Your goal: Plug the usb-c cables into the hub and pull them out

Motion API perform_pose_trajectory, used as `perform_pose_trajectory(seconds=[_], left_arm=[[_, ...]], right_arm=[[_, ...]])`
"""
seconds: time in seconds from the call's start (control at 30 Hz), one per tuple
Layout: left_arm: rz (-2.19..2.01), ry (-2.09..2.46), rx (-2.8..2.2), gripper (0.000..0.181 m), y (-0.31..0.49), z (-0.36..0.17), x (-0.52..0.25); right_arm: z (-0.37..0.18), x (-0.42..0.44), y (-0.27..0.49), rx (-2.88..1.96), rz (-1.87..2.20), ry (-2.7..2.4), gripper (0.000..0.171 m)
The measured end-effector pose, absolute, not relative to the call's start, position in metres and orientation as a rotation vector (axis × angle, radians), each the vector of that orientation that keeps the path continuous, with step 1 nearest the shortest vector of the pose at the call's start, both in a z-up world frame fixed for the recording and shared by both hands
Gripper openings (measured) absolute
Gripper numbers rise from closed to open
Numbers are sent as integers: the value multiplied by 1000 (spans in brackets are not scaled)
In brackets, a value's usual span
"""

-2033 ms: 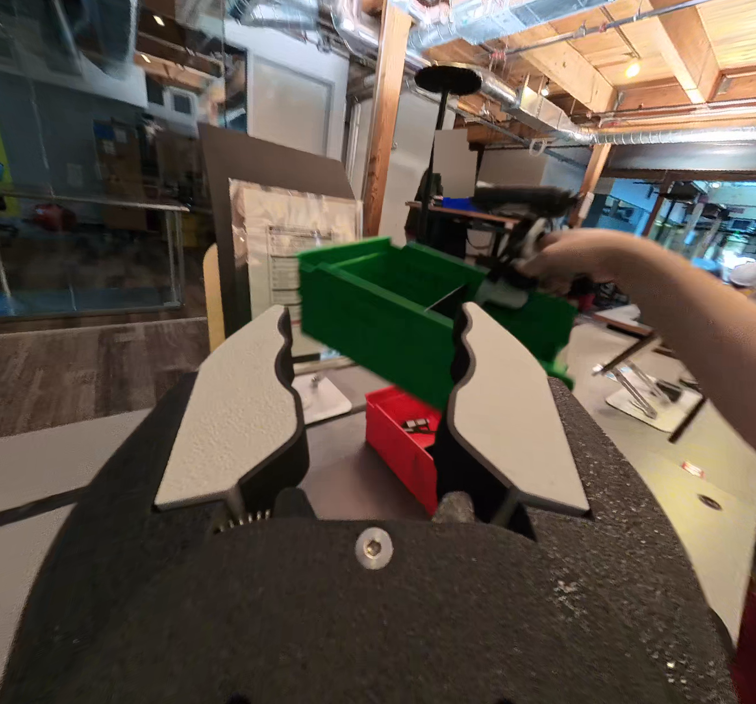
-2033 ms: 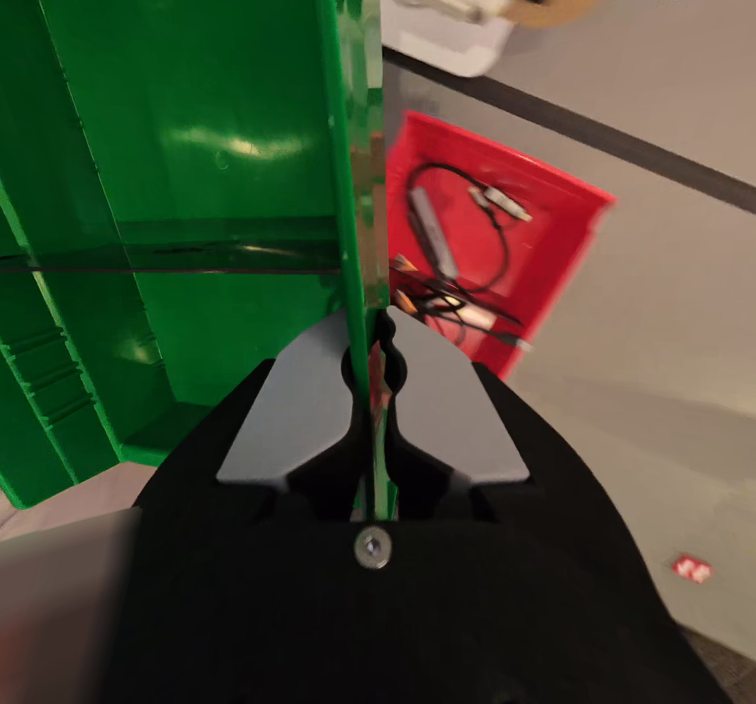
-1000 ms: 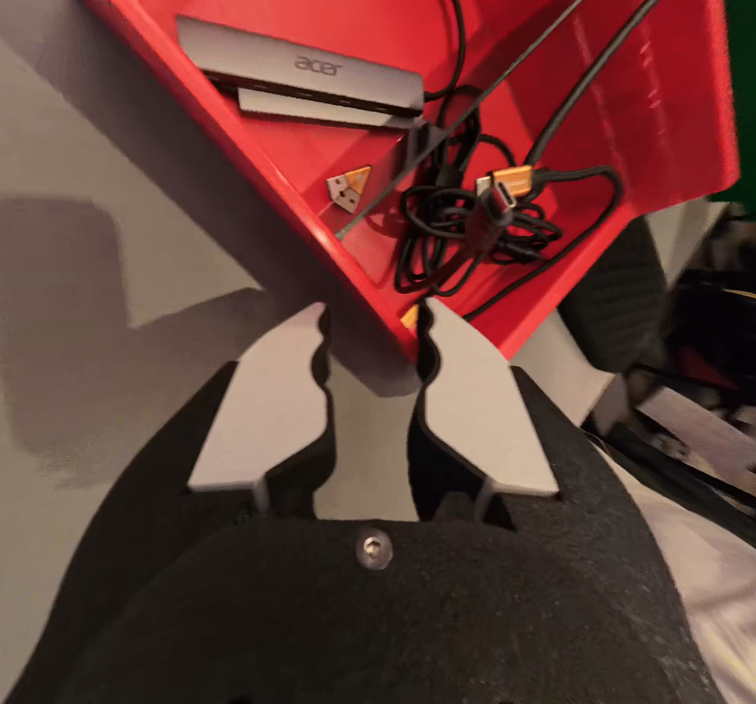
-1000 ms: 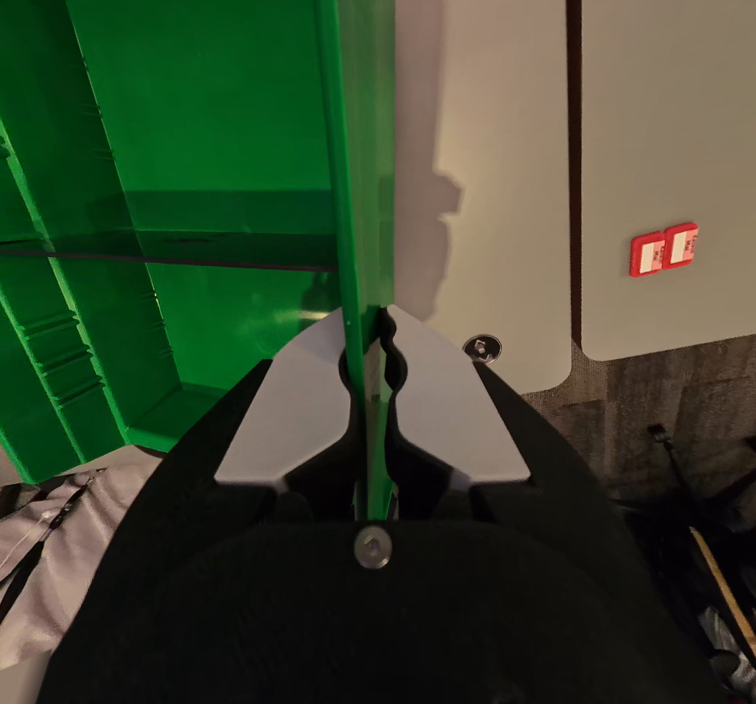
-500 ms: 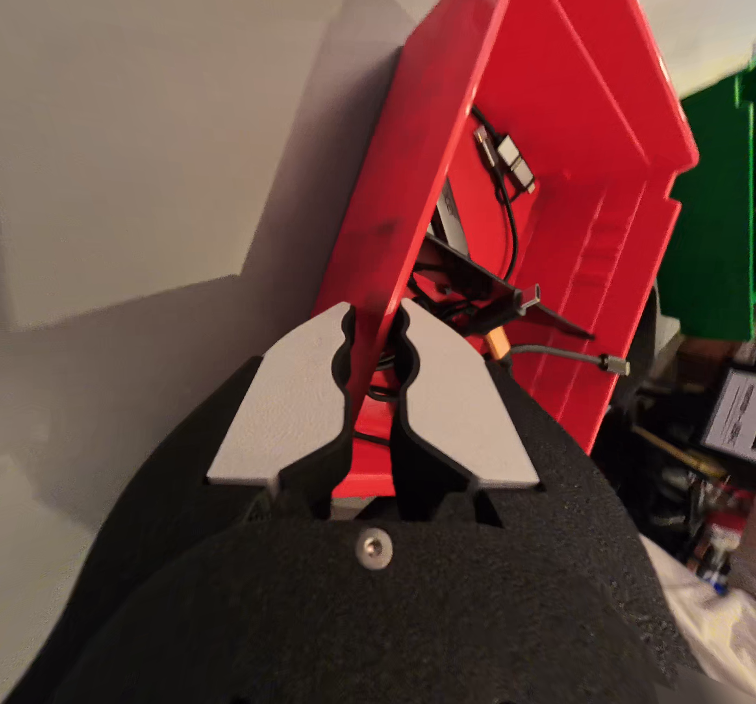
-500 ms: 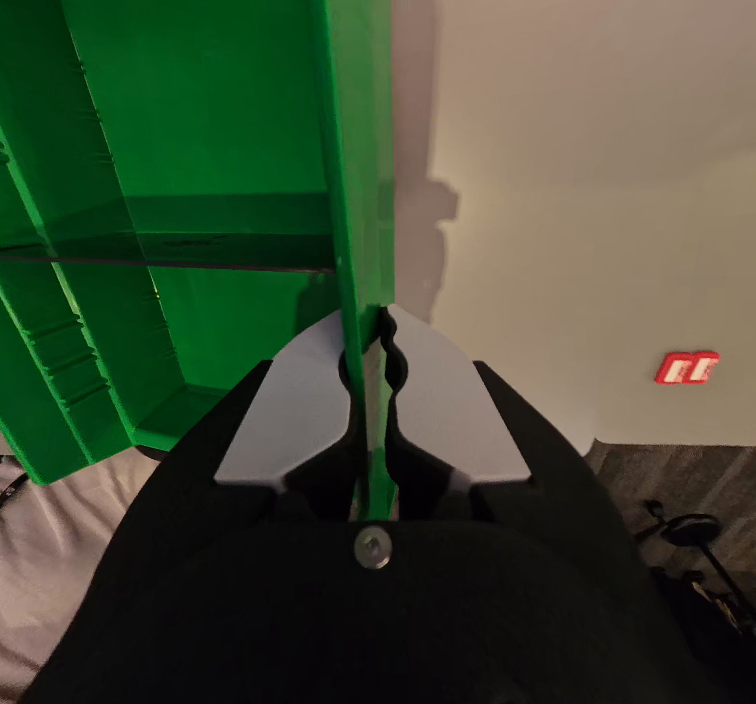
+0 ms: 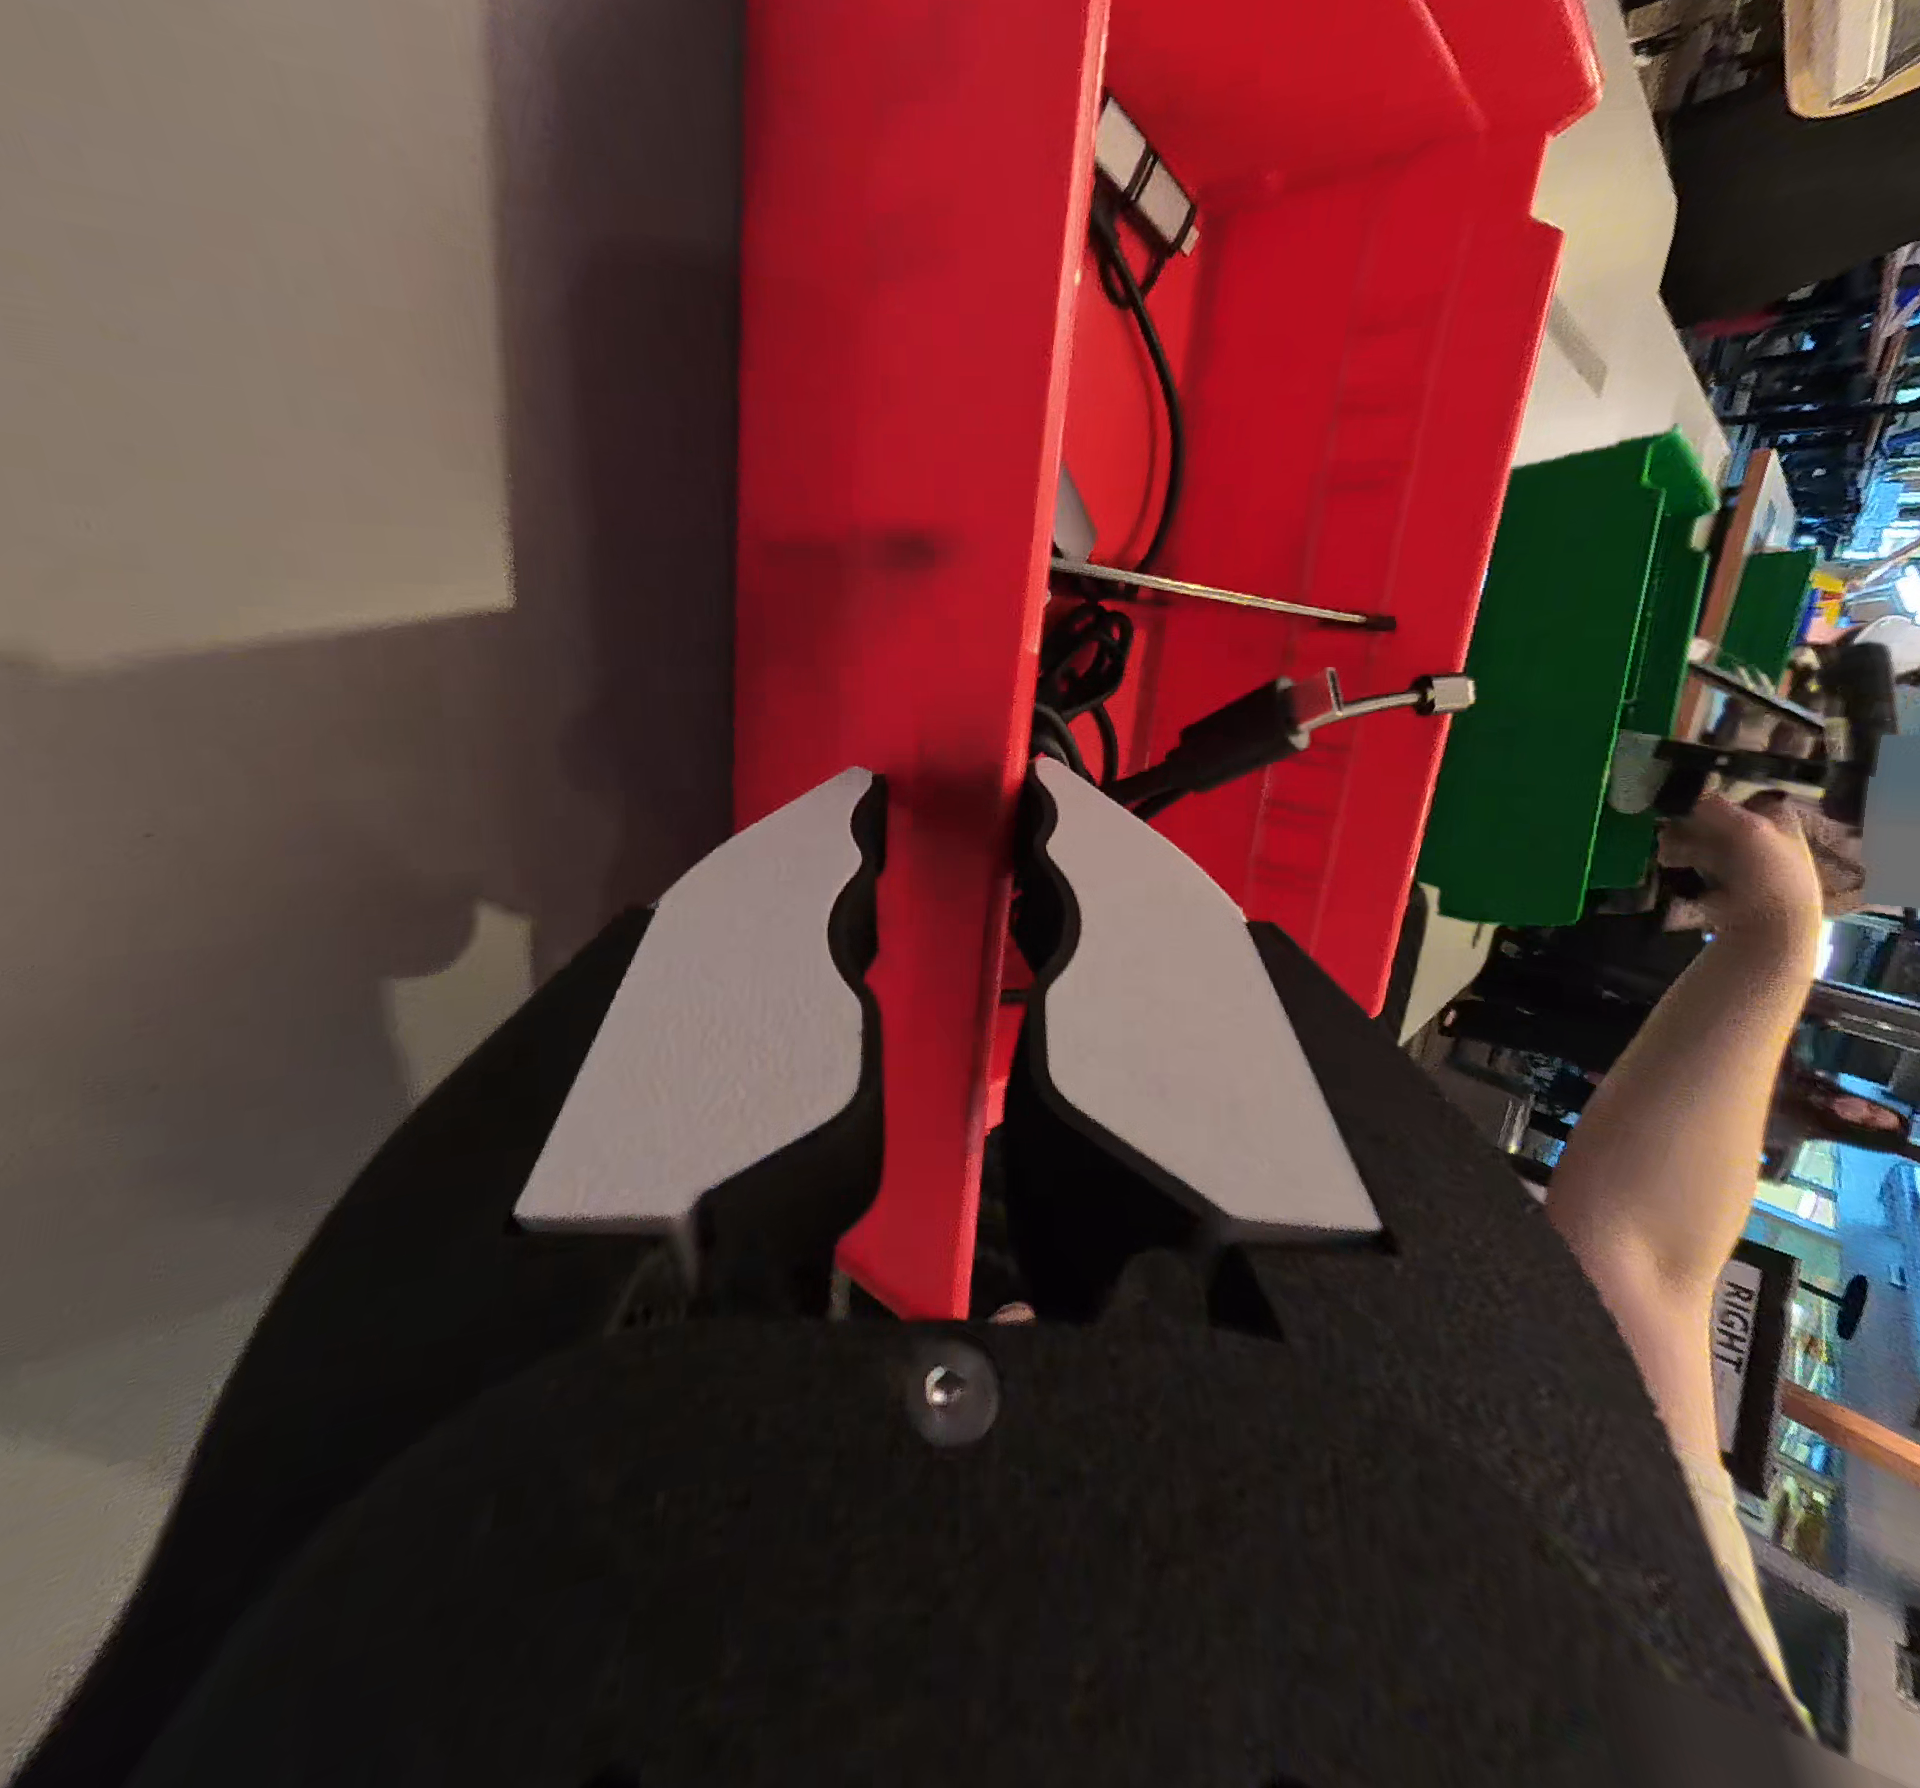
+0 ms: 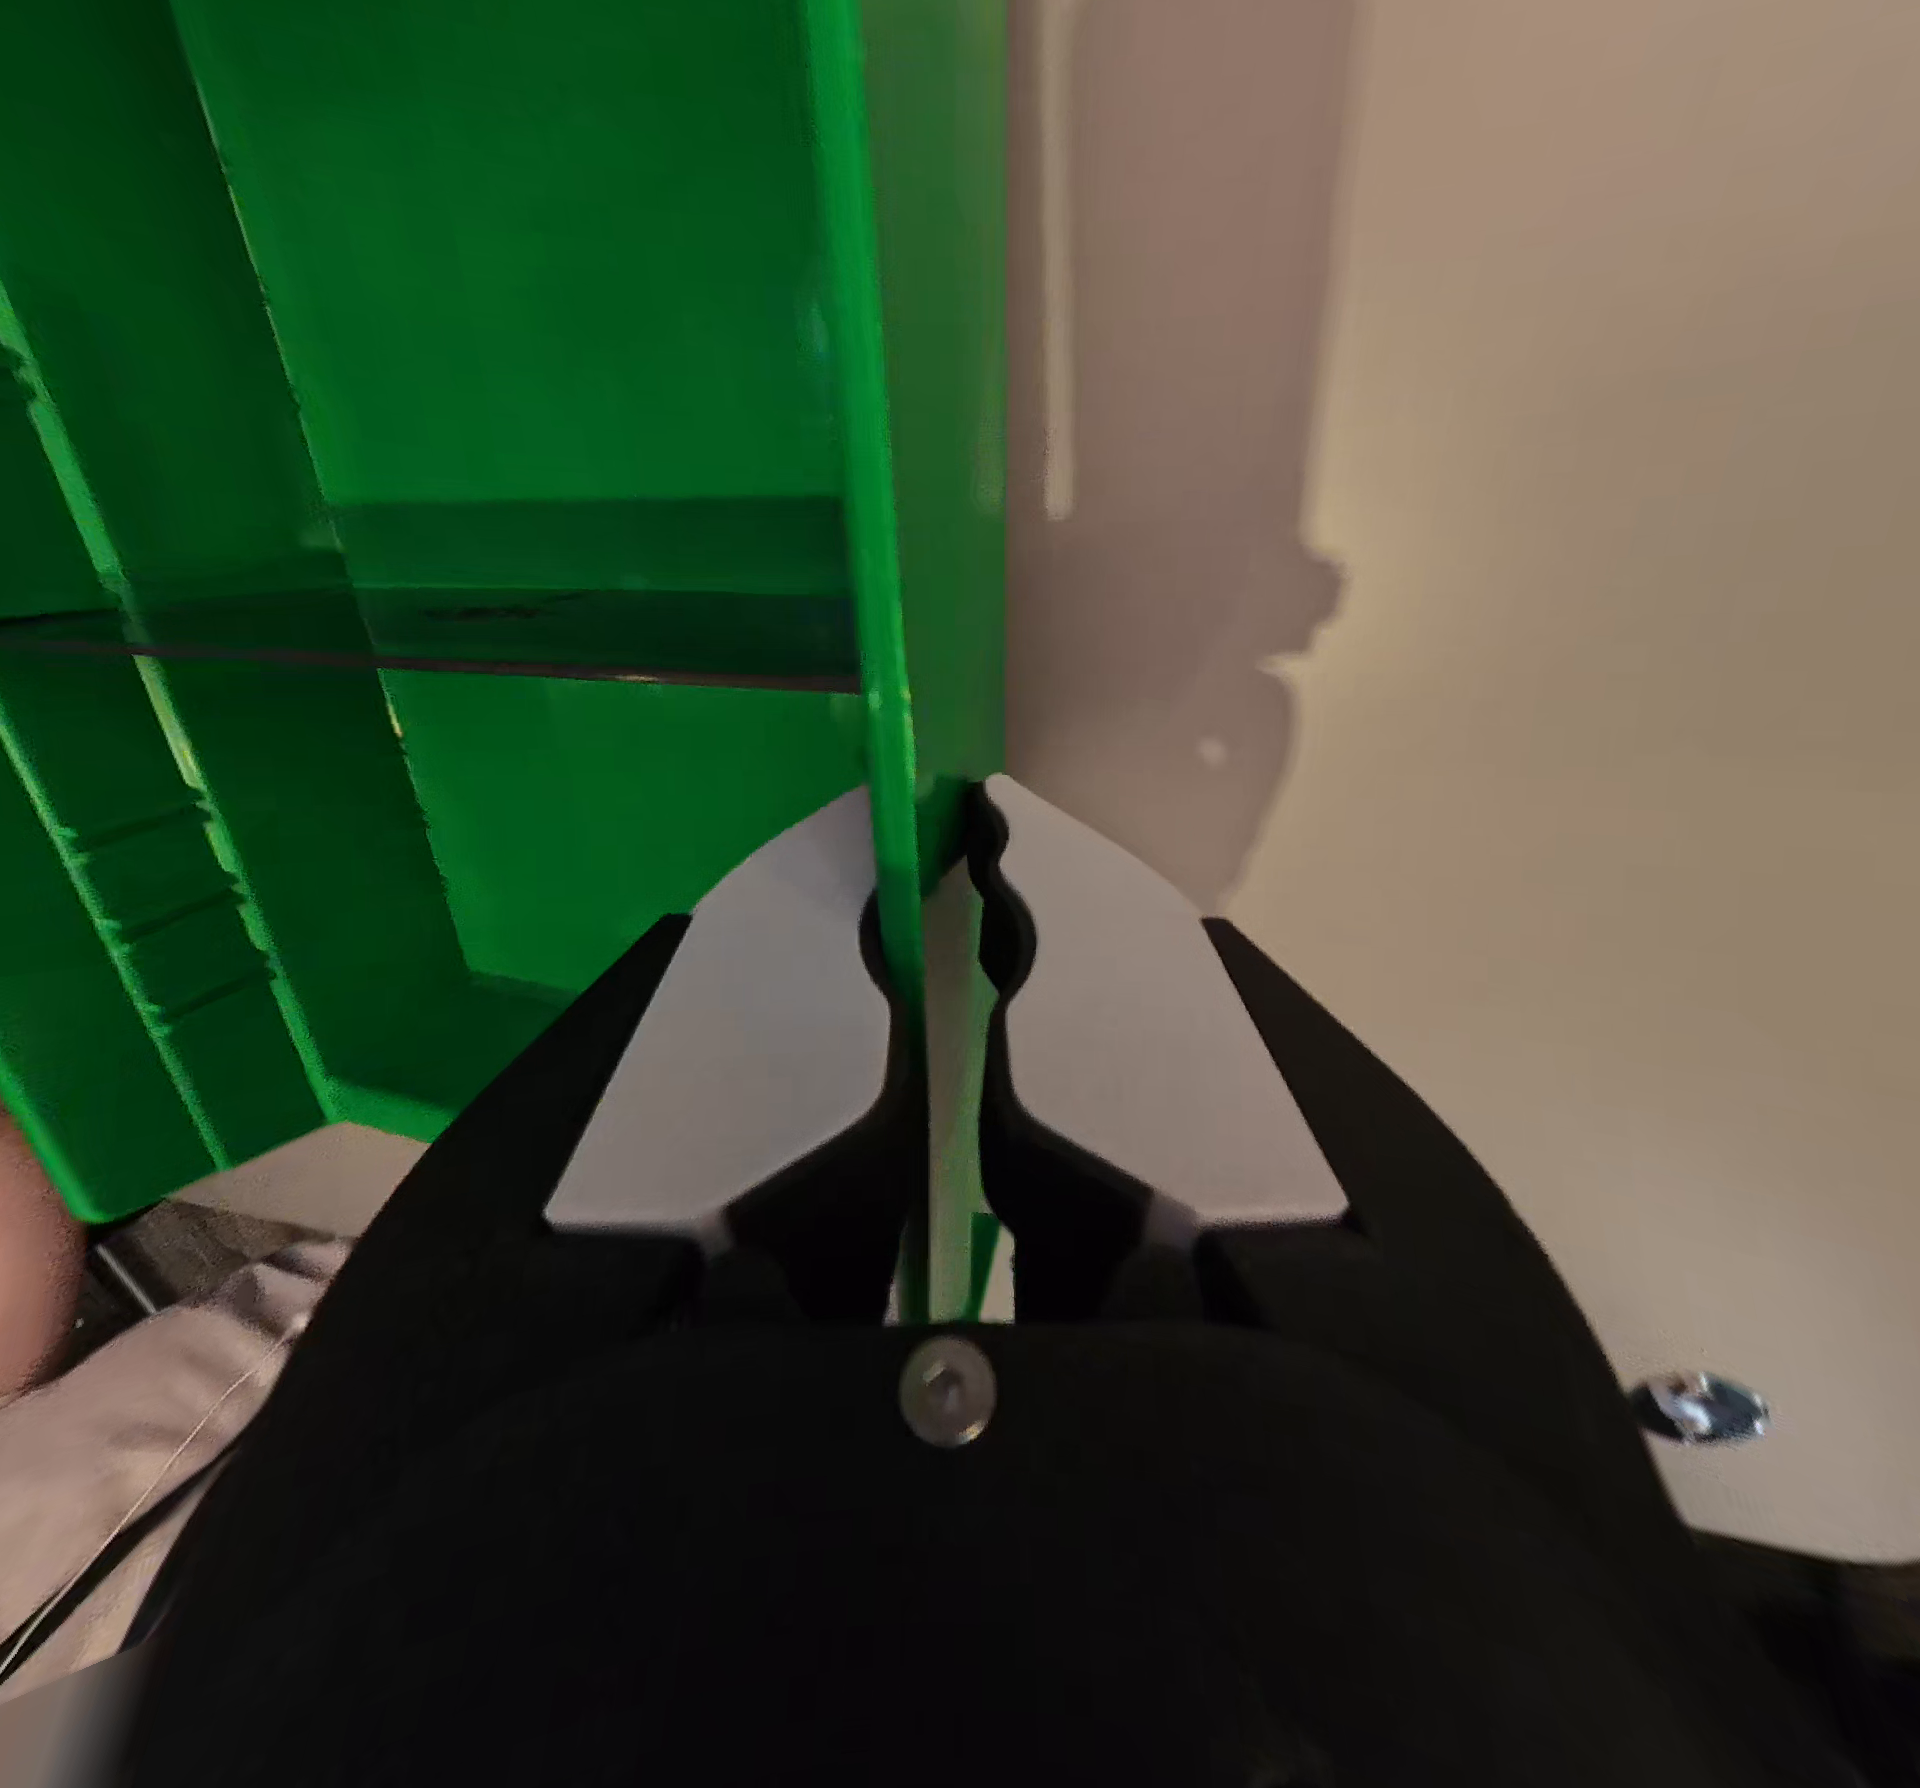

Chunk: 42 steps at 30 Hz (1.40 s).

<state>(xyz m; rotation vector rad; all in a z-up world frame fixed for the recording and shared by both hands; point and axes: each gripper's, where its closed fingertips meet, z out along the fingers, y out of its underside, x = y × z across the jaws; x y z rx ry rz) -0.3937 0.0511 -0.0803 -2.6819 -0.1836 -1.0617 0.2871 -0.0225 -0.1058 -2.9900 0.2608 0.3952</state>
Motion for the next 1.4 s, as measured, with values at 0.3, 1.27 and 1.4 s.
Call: perform_pose_trajectory(seconds=[0.3, 1.27, 1.4], left_arm=[[-970, -227, -2732, 20, 53, -83, -388], [-952, -414, -2541, 21, 52, -80, -445], [-960, -435, -2527, 22, 47, -73, -446]], right_arm=[[-125, 285, 9, -2893, 416, 223, 7], [-126, 320, 6, -2818, 394, 193, 8], [-121, 321, 6, -2758, 426, 249, 16]])
